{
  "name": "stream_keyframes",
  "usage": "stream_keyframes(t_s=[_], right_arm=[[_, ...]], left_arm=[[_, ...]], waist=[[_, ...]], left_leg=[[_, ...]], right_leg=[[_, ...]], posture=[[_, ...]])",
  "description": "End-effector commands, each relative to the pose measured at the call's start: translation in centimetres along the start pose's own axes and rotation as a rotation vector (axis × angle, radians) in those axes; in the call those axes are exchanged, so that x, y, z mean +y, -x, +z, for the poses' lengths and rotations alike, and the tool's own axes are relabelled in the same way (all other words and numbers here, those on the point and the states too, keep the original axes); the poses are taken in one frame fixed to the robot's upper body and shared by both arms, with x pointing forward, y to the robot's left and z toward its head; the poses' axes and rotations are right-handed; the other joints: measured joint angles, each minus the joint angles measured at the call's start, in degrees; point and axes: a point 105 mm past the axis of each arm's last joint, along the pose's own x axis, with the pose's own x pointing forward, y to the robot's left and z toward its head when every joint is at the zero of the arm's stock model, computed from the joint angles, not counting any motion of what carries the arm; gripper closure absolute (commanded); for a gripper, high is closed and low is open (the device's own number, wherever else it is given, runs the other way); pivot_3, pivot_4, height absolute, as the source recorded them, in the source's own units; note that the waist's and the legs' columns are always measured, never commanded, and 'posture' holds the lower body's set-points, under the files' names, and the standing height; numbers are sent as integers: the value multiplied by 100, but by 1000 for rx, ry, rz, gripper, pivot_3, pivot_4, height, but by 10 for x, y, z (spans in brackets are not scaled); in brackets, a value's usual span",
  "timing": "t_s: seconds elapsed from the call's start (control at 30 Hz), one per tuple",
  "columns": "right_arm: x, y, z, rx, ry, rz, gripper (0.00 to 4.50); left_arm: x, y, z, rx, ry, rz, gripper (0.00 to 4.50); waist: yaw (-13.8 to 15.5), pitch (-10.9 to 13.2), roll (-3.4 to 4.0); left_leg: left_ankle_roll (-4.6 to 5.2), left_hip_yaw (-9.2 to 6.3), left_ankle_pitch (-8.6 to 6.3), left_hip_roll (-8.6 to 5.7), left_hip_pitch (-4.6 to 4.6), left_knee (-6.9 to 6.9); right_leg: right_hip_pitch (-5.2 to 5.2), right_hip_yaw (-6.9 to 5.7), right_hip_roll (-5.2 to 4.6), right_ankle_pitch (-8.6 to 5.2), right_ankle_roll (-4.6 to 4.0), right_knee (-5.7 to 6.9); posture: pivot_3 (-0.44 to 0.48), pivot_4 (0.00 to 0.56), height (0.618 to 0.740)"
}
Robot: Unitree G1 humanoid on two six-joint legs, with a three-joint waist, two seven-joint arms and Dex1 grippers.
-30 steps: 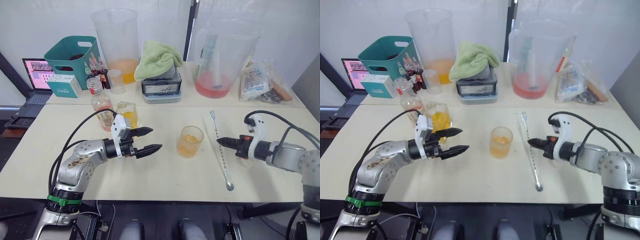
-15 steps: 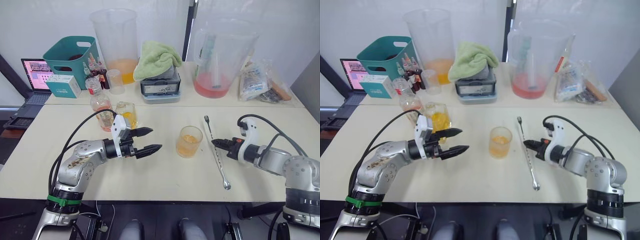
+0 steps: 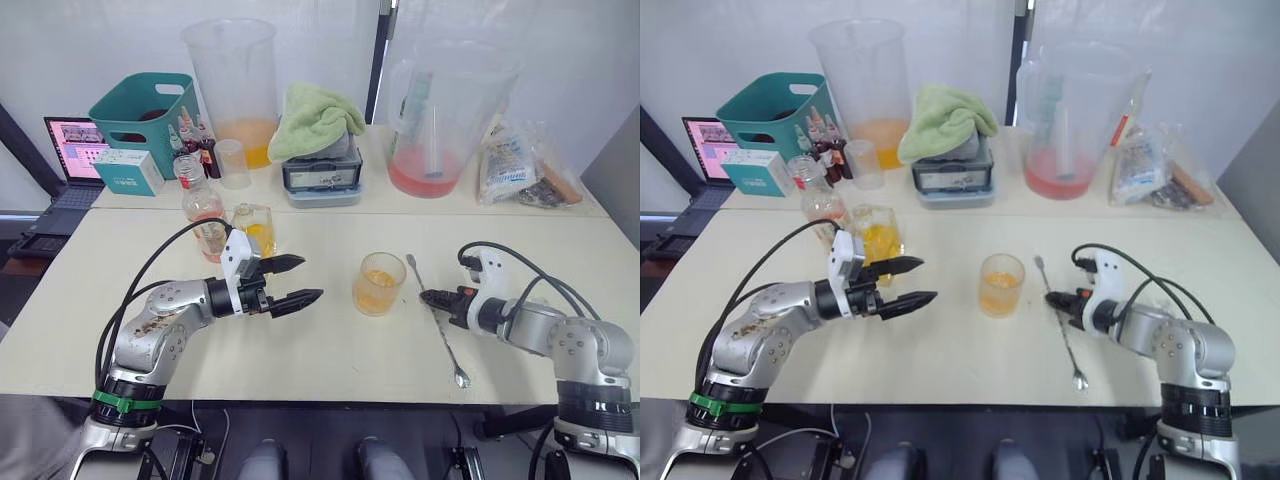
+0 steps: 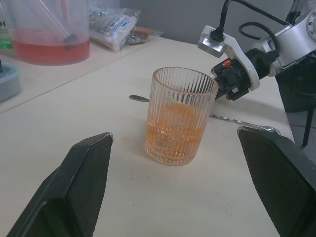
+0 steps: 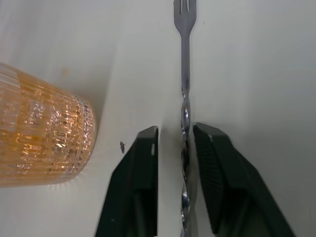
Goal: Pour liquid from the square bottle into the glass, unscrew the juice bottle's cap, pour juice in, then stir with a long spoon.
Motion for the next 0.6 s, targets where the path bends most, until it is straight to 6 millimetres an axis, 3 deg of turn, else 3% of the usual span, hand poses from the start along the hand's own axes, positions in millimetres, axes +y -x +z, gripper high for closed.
stream_keyframes(t_s=[0.03,0.2,0.4,0.6], right_arm=[[-3,14,19,-74,67,-42,1864],[9,47,44,-167,197,-12,134],[9,104,65,-332,340,33,58],[16,136,60,-452,420,175,58]], left_arm=[[-1,7,14,-24,-41,0,223],[-4,20,17,-13,-37,4,223],[-6,55,11,30,-12,91,223],[-6,77,6,29,-4,191,223]], waist=[[13,0,0],[3,0,0],[2,0,1],[9,0,1]], left_leg=[[0,-4,0,0,-2,5],[0,-13,0,0,-12,6],[1,-33,-1,6,-16,3],[0,-33,1,8,-2,8]], right_leg=[[1,-4,0,0,0,0],[-9,-14,-1,0,0,5],[-4,-44,-1,0,0,1],[21,-59,-3,0,-1,-6]], posture=[[0,150,739],[0,150,739],[0,150,739],[0,150,739]])
